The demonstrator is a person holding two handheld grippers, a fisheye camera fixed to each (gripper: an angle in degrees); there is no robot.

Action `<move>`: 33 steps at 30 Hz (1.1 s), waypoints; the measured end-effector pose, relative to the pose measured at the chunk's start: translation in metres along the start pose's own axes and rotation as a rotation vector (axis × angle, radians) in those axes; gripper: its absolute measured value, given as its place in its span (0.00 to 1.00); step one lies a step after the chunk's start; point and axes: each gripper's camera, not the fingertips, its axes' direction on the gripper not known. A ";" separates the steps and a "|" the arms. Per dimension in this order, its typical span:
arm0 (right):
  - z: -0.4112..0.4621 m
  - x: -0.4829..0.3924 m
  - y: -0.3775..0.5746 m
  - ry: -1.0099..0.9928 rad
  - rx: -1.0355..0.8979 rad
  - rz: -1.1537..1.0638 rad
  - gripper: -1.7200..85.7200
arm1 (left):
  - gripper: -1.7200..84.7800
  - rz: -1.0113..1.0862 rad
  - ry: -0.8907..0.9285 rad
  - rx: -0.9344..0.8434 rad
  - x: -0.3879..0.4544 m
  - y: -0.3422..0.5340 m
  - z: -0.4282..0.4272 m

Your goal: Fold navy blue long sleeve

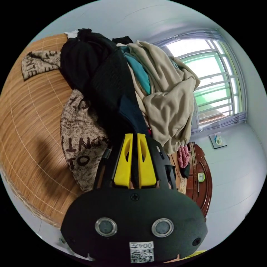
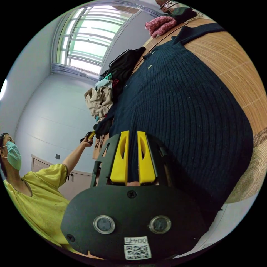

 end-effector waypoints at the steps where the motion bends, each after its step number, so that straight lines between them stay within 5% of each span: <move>1: -0.003 0.003 0.003 -0.006 0.003 0.002 0.09 | 0.06 0.008 -0.018 -0.007 0.010 -0.001 -0.004; 10: -0.020 0.016 0.021 -0.055 0.019 -0.004 0.07 | 0.05 0.301 -0.309 -0.099 0.178 -0.015 -0.066; 19: -0.029 0.021 0.028 -0.121 0.037 0.004 0.07 | 0.04 0.471 -0.170 0.018 0.342 -0.003 -0.105; 25: -0.024 0.023 0.024 -0.213 -0.024 0.074 0.04 | 0.04 0.827 -0.154 0.041 0.522 0.033 -0.103; 33: -0.017 -0.006 0.021 -0.069 0.095 -0.053 0.07 | 0.05 1.438 -0.251 -0.149 0.769 0.146 -0.036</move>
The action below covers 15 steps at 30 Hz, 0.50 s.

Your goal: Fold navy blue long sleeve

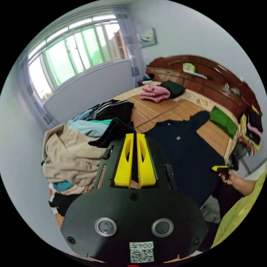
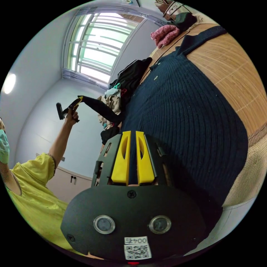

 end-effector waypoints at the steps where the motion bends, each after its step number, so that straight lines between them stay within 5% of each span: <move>1: 0.005 -0.003 -0.002 -0.006 -0.023 -0.006 0.07 | 0.05 0.041 -0.004 -0.022 0.012 -0.015 0.004; 8: 0.031 -0.025 -0.016 0.012 -0.045 -0.032 0.06 | 0.07 0.348 -0.042 -0.313 0.145 -0.153 0.088; 15: 0.066 -0.051 -0.038 0.022 -0.047 -0.048 0.03 | 0.21 0.242 0.302 -0.516 0.203 -0.232 0.144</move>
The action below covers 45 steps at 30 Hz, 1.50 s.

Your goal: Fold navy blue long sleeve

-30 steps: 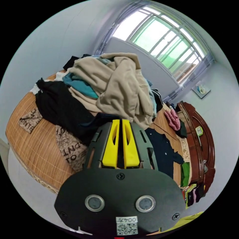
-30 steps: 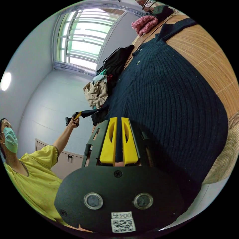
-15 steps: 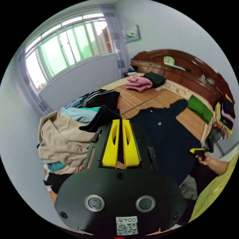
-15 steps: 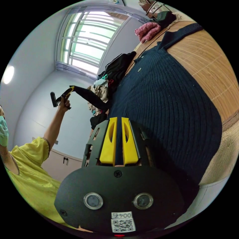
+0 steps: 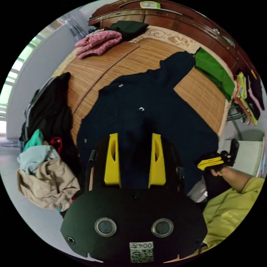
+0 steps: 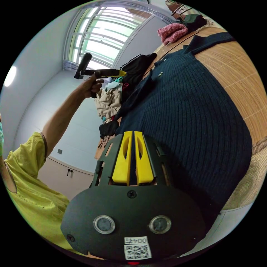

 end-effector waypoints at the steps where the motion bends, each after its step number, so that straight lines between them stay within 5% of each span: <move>1: 0.006 -0.005 -0.005 -0.001 0.001 -0.002 0.03 | 0.21 -0.003 0.037 0.014 0.001 -0.003 -0.003; 7: 0.041 -0.030 -0.033 0.009 0.003 -0.007 0.02 | 0.22 -0.065 0.335 0.227 0.000 0.007 -0.055; 12: 0.072 -0.054 -0.059 0.035 0.005 -0.006 0.02 | 0.18 -0.291 0.529 0.388 -0.009 0.105 -0.073; 24: 0.169 -0.173 -0.151 0.474 -0.251 -0.167 0.01 | 0.12 -0.509 0.169 0.247 0.103 0.308 -0.053; 30: 0.240 -0.207 -0.239 0.760 -0.572 -0.278 0.01 | 0.12 -0.497 0.174 0.301 0.115 0.287 -0.061; 40: 0.381 -0.201 -0.384 0.749 -1.100 -0.435 0.01 | 0.08 -0.243 0.058 0.243 0.065 0.142 -0.041; 45: 0.425 -0.222 -0.416 0.735 -1.182 -0.555 0.01 | 0.05 -0.170 -0.046 0.217 0.044 0.106 -0.019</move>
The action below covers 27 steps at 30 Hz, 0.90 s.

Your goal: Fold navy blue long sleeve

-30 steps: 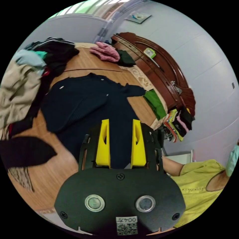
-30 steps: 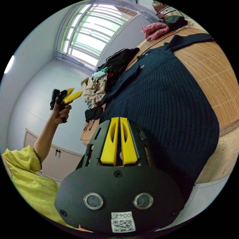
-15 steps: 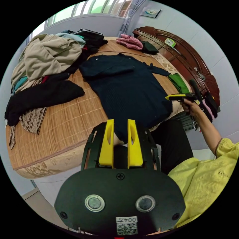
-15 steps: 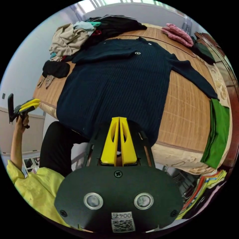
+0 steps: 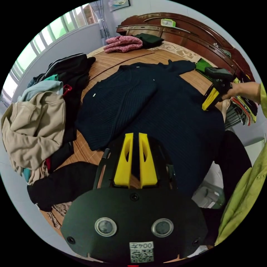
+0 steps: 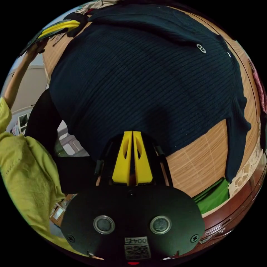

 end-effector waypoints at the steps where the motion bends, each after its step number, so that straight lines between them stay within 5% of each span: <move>1: -0.007 0.002 -0.007 -0.002 0.021 0.004 0.01 | 0.05 -0.012 0.011 0.003 -0.002 0.000 0.003; 5: -0.041 0.021 -0.029 -0.153 0.053 -0.003 0.02 | 0.05 -0.100 0.089 -0.022 -0.005 0.004 0.021; 10: -0.142 0.080 -0.096 -0.098 0.425 0.126 0.07 | 0.04 -0.228 0.190 -0.091 -0.003 0.015 0.027; 18: -0.187 0.117 -0.236 0.078 0.309 0.095 0.11 | 0.04 -0.371 0.309 -0.149 -0.002 0.027 0.015; 27: -0.202 0.140 -0.312 -0.005 0.144 0.140 0.12 | 0.04 -0.431 0.375 -0.197 -0.009 0.041 0.014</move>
